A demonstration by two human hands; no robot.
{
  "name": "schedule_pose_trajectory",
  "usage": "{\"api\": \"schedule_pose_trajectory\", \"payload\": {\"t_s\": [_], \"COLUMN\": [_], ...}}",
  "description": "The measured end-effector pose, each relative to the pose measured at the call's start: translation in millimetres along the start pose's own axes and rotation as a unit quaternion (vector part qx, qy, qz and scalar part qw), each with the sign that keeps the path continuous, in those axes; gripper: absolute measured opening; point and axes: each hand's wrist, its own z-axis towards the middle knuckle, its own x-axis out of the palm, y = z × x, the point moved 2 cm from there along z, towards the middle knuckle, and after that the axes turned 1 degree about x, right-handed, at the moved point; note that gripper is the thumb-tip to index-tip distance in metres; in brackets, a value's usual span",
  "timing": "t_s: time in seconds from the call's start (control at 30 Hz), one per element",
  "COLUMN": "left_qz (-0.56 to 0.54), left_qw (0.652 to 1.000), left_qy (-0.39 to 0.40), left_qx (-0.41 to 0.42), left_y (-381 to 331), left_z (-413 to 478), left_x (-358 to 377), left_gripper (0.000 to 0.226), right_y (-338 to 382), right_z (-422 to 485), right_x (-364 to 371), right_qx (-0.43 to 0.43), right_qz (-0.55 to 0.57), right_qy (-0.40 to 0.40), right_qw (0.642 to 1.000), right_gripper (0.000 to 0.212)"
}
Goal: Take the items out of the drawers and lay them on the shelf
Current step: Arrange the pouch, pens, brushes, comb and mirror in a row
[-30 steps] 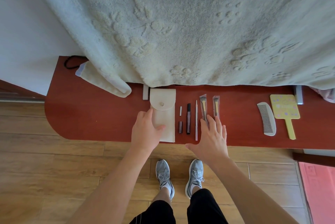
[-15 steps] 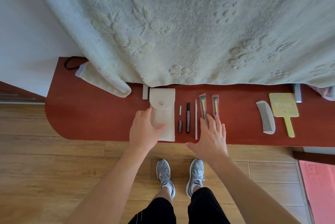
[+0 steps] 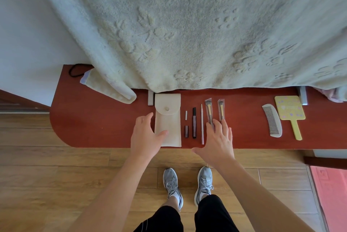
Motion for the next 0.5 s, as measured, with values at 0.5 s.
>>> {"api": "schedule_pose_trajectory", "payload": {"t_s": [0.5], "left_qz": [-0.019], "left_qw": [0.998], "left_qy": [-0.008], "left_qx": [0.057], "left_y": [-19], "left_z": [2], "left_x": [-15], "left_gripper": [0.08], "right_y": [-1], "right_z": [-5], "right_x": [-2], "right_qx": [0.005], "right_qz": [0.019], "right_qy": [-0.014], "right_qw": [1.0], "right_gripper": [0.108]}}
